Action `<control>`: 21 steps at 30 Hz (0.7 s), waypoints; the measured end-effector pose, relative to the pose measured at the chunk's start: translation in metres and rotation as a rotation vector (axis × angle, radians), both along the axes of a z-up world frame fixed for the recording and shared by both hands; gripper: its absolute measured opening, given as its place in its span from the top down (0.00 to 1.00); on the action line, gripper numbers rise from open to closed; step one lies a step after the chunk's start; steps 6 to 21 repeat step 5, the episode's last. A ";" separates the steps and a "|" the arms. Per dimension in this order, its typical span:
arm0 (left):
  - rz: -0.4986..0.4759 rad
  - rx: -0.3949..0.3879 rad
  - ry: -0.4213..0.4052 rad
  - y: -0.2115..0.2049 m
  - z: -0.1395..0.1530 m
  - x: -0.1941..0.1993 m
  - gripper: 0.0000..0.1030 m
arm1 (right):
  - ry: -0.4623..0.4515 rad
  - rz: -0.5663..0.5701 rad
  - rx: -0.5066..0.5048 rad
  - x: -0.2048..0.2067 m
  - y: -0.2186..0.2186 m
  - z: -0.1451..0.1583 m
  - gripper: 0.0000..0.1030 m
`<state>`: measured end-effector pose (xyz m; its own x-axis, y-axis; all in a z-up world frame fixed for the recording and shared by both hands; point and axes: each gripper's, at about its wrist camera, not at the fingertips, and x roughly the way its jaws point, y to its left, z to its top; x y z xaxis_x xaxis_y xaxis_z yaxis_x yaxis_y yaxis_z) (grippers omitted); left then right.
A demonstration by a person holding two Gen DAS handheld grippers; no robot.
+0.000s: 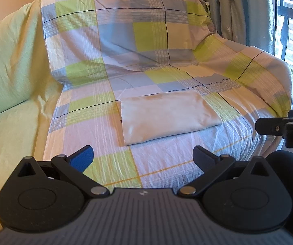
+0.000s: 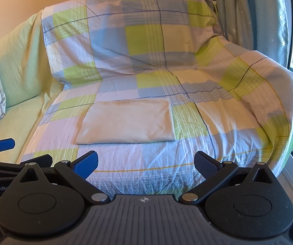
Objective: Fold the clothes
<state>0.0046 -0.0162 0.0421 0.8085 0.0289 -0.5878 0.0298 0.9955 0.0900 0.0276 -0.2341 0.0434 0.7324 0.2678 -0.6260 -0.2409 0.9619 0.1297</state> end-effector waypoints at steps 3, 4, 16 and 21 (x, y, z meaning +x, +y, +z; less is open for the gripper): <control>0.003 0.002 -0.001 0.000 0.000 0.000 0.01 | -0.004 -0.001 0.001 0.000 0.000 0.001 0.00; 0.004 0.003 -0.002 0.000 0.000 0.000 0.01 | -0.005 0.000 0.002 0.000 0.000 0.002 0.00; 0.005 0.005 -0.005 0.000 0.000 0.000 0.01 | -0.006 0.000 0.002 -0.001 0.000 0.002 0.00; 0.005 0.005 -0.005 0.000 0.000 0.000 0.01 | -0.006 0.000 0.002 -0.001 0.000 0.002 0.00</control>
